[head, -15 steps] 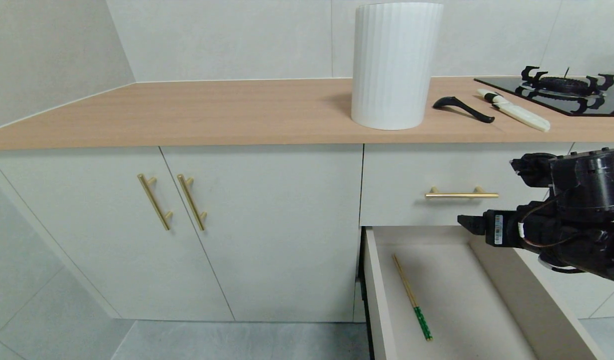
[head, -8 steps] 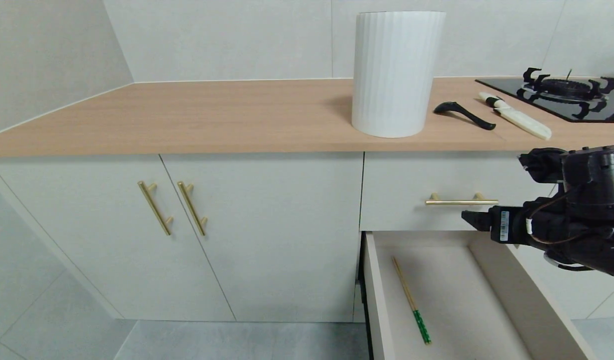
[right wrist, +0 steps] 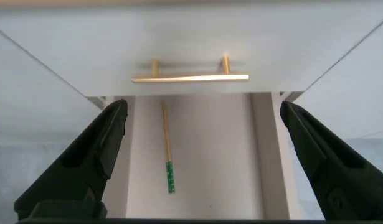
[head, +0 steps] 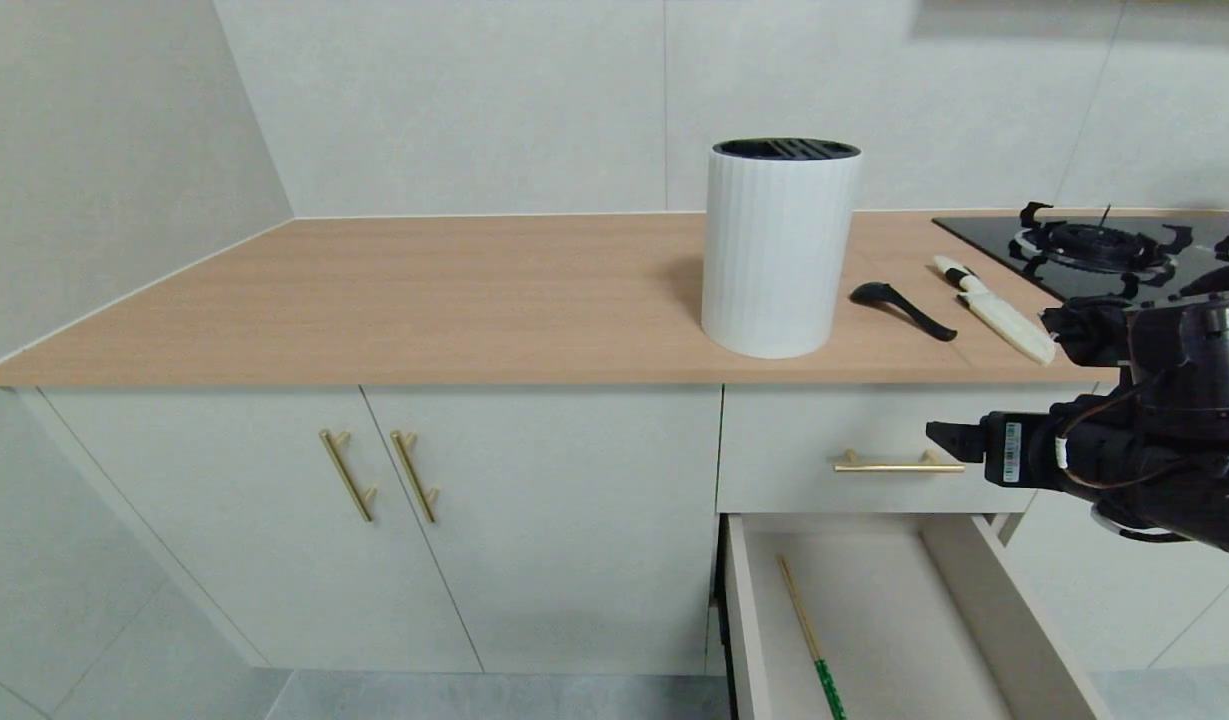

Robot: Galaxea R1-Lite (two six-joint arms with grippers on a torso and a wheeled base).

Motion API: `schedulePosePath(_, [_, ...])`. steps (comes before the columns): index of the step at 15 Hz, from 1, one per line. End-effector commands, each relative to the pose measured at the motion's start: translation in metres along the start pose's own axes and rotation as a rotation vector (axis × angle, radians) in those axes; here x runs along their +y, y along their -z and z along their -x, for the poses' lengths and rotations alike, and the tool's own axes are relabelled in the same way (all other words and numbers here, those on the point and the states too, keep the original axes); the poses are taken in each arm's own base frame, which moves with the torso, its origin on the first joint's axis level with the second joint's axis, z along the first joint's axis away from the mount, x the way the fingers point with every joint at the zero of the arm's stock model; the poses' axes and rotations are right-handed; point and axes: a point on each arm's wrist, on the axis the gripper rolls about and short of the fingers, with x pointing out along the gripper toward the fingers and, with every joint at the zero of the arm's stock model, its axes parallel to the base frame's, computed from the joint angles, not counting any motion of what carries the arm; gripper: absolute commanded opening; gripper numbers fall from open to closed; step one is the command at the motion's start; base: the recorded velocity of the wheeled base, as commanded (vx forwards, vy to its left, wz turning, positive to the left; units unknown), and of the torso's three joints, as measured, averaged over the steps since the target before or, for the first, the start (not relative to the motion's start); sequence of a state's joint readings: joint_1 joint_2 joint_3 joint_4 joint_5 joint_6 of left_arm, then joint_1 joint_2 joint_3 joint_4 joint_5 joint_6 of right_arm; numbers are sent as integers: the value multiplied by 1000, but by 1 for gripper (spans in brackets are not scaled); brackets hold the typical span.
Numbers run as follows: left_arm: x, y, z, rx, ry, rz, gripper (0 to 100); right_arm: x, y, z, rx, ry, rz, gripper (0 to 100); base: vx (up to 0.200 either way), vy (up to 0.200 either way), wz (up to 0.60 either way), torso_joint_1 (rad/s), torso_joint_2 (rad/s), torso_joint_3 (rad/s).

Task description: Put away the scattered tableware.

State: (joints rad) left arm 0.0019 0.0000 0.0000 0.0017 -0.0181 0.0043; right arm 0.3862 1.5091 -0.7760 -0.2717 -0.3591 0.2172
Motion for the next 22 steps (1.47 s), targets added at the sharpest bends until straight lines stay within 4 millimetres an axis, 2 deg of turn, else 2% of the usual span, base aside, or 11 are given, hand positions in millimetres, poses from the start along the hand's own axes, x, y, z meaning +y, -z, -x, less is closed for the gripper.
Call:
schedulePosePath(1, [0, 0, 0, 0, -1, 0, 100, 0, 1, -1, 3, 0, 2, 100, 0, 0, 0, 188, -476, -300])
schedulePosePath(9, [0, 0, 0, 0, -1, 0, 100, 0, -1, -1, -1, 1, 0, 100, 0, 0, 0, 206, -488, -284])
schedulePosePath(13, [0, 0, 0, 0, -1, 0, 100, -6, -3, -8, -9, 17, 28, 100, 0, 0, 0, 63, -135, -79])
schedulePosePath(15, [0, 0, 0, 0, 1, 0, 100, -11, -6, -21, -29, 29, 17, 100, 0, 0, 0, 0, 0, 0])
schedulePosePath(17, [0, 0, 0, 0, -1, 0, 100, -21, -22, -39, -80, 6, 30, 100, 0, 0, 0, 0, 0, 0])
schedulePosePath(20, [0, 0, 0, 0, -2, 0, 100, -38, -52, -71, -134, -142, 32, 100, 0, 0, 0, 0, 0, 0])
schedulePosePath(22, [0, 0, 0, 0, 1, 0, 100, -43, -60, -92, -144, -176, 74, 100, 0, 0, 0, 0, 0, 0])
